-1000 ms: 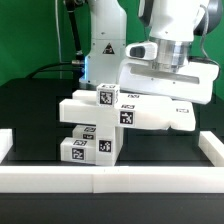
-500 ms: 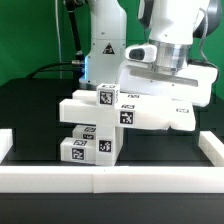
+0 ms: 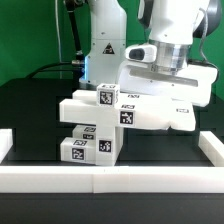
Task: Assemble chair
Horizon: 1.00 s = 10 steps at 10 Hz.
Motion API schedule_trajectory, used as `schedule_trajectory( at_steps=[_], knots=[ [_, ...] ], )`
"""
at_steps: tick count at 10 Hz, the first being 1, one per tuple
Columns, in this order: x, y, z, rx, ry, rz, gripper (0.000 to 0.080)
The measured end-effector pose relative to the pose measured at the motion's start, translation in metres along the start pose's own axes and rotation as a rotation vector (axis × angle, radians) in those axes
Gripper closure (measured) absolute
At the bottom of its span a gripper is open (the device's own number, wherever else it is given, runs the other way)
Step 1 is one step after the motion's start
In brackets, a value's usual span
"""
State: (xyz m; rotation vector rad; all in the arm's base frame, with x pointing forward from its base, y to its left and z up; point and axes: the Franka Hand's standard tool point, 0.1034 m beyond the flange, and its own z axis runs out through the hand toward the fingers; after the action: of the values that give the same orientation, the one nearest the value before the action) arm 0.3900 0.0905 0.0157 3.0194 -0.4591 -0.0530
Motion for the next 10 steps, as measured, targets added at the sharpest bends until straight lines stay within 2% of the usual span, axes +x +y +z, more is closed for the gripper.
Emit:
schedule_trajectory(
  at_steps=[5, 7, 8, 9, 10],
  knots=[
    [-0.0013, 0.0018, 0.0034, -0.007, -0.005, -0.001, 0.0150],
    [-0.0017, 0.0022, 0.0036, -0.008, -0.005, -0.001, 0.0409],
    [-0.0015, 0.0020, 0.0033, -0.007, -0.005, -0.001, 0.0409],
    [-0.0016, 0.0021, 0.0035, -0.007, -0.005, -0.001, 0.0511],
    [-0.0016, 0.0021, 0.0035, -0.007, -0.005, -0.001, 0.0511]
  ],
)
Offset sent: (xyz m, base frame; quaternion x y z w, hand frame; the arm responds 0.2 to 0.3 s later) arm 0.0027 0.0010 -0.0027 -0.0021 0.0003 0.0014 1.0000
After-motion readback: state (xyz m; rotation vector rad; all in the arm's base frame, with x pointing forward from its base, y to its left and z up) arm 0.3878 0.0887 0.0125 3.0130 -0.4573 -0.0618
